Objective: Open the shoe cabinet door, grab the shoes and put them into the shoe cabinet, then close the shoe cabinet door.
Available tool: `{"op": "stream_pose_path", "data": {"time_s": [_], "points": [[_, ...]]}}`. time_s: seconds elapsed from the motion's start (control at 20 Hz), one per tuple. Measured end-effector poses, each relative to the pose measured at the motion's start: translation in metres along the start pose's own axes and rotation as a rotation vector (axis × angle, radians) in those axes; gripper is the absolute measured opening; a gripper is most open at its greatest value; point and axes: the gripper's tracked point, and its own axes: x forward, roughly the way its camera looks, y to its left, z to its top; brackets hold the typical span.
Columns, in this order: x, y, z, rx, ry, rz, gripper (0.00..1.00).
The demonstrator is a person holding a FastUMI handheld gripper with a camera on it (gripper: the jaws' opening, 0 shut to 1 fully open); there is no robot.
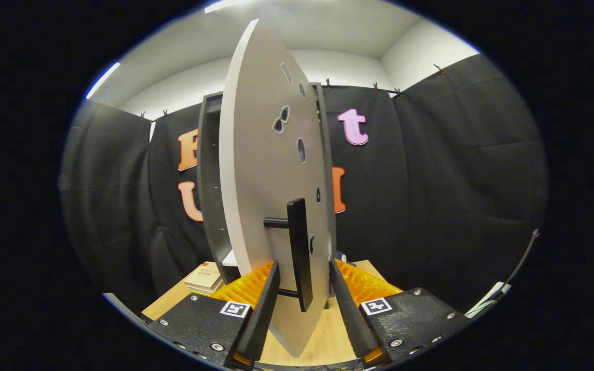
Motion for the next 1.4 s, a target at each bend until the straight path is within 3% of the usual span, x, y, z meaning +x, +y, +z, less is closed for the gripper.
{"op": "stream_pose_path", "data": {"time_s": [0.65,1.2,1.4], "points": [[0.055,0.075,0.000,0.031,-0.020,0.212,0.67],[0.100,0.137,0.004,-0.083,-0.039,0.233,0.70],[0.115,0.152,-0.001,-0.045,-0.032,0.273,0.69]]}}
